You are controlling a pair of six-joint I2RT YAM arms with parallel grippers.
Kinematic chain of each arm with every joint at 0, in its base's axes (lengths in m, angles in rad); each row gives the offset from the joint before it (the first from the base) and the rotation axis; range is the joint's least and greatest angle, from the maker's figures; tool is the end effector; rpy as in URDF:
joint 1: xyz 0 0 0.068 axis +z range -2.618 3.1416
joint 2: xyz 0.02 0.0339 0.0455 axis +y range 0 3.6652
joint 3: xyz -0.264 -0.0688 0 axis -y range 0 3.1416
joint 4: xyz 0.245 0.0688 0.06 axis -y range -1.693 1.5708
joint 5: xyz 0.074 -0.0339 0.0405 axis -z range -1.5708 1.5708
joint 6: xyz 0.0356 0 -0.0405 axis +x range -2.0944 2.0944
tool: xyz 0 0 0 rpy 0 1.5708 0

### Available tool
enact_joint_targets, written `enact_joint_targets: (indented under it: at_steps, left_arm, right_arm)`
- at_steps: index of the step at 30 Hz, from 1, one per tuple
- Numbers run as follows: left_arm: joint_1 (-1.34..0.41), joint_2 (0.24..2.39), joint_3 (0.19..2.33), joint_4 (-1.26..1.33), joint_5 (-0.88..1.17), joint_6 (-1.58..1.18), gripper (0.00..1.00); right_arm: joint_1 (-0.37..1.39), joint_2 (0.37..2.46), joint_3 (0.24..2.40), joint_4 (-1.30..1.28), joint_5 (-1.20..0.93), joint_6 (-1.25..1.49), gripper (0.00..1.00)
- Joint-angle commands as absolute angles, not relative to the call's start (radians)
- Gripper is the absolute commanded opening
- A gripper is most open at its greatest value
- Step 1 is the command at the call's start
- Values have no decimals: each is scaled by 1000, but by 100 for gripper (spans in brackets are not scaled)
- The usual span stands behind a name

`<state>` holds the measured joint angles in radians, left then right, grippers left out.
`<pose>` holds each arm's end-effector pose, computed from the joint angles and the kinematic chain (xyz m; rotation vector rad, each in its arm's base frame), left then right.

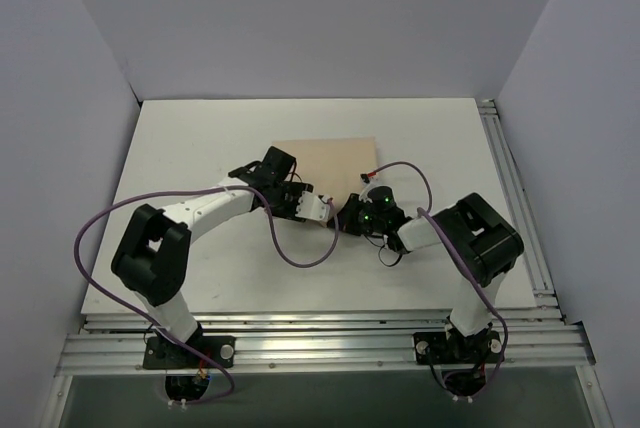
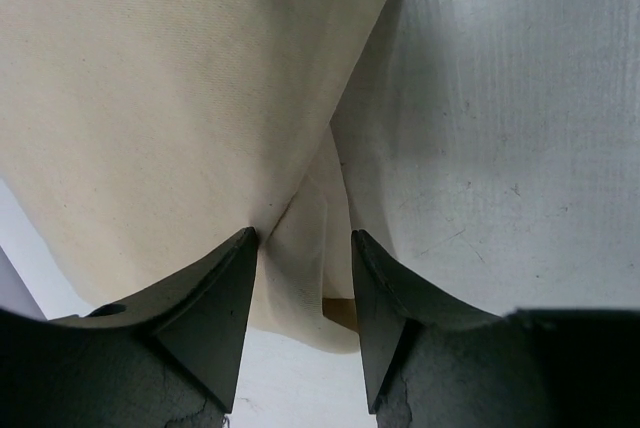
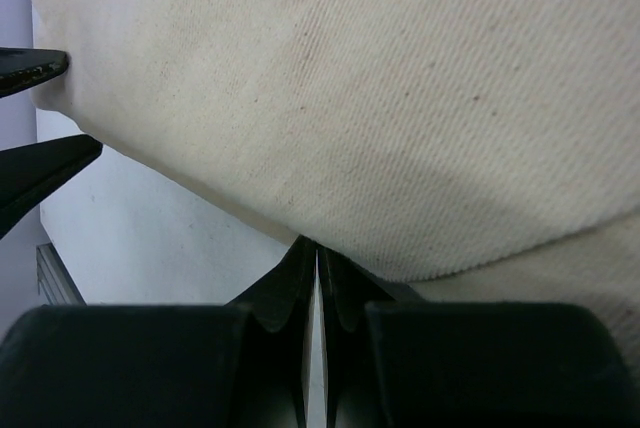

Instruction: Prepare the surgical pack

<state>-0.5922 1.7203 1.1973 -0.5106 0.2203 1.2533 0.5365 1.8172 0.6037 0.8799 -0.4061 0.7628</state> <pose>0.2920 -0.2058 0.2107 2.0916 1.4857 -0.0392 0.2740 0.1793 0.1260 -0.0675 2.0850 1.2271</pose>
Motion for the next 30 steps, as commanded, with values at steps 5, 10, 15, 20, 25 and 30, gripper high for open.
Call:
enact_joint_targets:
  at_steps: [5,10,15,20,25,30]
  left_arm:
    - [-603,1753,1204,-408,201,1261,40]
    - [-603,1761,1221,-420,184,1238,8]
    - [-603,1752,1276,-483,205,1192,2]
    - [-601,1733,1335,-488,215,1071,2]
    - [-601,1721,1312,-433,175,1060,2]
    - [-603,1704,1295,-453,183,1080,2]
  right_arm:
    - [538,1838,623,893,-423,772,0]
    - [535,1822,621,884,-419,770,0]
    - [535,1825,626,882,-420,772,0]
    - [535,1812,635,867,-408,775,0]
    - [534,1767,649,819,-393,776,26]
    - [537,1604,643,652,-359,746,39]
